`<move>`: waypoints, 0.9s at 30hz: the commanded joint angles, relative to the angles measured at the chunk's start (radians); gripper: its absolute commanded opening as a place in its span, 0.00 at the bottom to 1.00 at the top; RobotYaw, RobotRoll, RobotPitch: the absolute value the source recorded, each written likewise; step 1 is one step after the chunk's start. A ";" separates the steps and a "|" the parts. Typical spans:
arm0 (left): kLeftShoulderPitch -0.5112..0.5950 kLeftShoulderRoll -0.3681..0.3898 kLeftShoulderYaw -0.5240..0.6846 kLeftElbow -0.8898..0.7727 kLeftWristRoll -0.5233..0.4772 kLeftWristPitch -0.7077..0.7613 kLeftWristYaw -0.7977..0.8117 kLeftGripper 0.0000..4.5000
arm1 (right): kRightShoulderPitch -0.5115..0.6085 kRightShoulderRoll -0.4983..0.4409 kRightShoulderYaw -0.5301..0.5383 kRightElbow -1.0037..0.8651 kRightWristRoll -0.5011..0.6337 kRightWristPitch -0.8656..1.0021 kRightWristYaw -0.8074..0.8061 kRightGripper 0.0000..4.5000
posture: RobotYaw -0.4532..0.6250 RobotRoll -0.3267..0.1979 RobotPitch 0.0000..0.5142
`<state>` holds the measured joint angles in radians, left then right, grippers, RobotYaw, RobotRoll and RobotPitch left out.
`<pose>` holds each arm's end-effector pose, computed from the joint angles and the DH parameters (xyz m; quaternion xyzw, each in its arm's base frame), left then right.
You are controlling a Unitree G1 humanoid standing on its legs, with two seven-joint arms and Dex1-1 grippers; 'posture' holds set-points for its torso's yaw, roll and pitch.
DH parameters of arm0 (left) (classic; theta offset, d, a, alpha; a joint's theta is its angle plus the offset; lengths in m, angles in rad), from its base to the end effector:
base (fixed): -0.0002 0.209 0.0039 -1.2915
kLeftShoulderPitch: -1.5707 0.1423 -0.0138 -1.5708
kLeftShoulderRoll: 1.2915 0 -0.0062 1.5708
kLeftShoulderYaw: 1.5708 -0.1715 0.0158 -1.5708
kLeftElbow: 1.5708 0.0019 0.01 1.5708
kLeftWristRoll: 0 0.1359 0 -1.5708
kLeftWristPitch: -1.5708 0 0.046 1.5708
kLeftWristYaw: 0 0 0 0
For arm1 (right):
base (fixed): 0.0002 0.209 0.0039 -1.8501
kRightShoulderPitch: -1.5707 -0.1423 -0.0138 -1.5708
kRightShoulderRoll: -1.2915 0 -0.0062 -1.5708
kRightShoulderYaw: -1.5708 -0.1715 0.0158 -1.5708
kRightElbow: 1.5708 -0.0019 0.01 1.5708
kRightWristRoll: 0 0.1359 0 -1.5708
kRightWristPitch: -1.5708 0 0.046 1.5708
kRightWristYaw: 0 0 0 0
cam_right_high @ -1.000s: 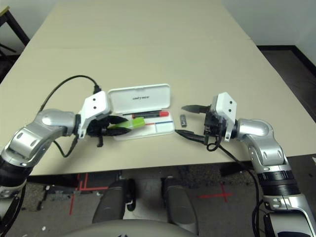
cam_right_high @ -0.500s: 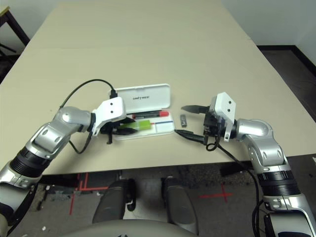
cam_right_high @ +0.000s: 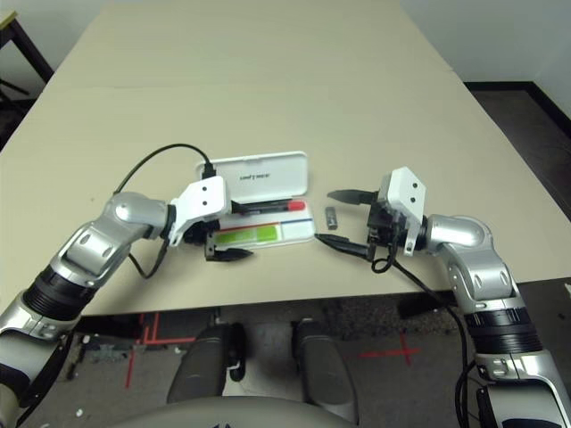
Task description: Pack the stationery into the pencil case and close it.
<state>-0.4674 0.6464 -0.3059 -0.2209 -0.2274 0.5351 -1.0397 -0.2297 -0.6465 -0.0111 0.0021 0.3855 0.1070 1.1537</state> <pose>0.2530 0.1672 0.1688 0.2348 0.1249 -0.5894 0.7628 0.2382 -0.2459 0.1391 -0.1421 0.0182 0.5438 0.8269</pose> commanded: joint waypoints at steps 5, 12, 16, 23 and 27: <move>0.174 0.069 0.226 -0.081 -0.129 -0.114 -0.044 1.00 | 0.003 0.016 -0.020 -0.003 0.026 0.028 -0.036 1.00 | 0.42 0.62 0.28; 0.317 0.123 0.329 -0.066 -0.152 -0.215 -0.070 1.00 | -0.011 0.041 -0.064 0.013 0.062 0.073 -0.105 1.00 | 0.44 0.62 0.28; 0.338 0.113 0.339 -0.068 -0.153 -0.226 -0.052 1.00 | -0.021 0.068 -0.107 0.000 0.071 0.115 -0.205 1.00 | 0.44 0.62 0.29; 0.334 0.099 0.323 -0.047 -0.135 -0.249 -0.028 1.00 | -0.050 0.106 -0.166 -0.012 0.028 0.228 -0.460 1.00 | 0.43 0.62 0.29; 0.323 0.096 0.314 -0.029 -0.128 -0.265 -0.023 1.00 | -0.067 0.099 -0.165 0.026 -0.039 0.273 -0.575 1.00 | 0.42 0.62 0.29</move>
<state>-0.1429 0.7475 0.0193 -0.2576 -0.3674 0.2840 -1.0671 -0.2968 -0.5421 -0.1682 0.0080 0.3708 0.3529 0.6163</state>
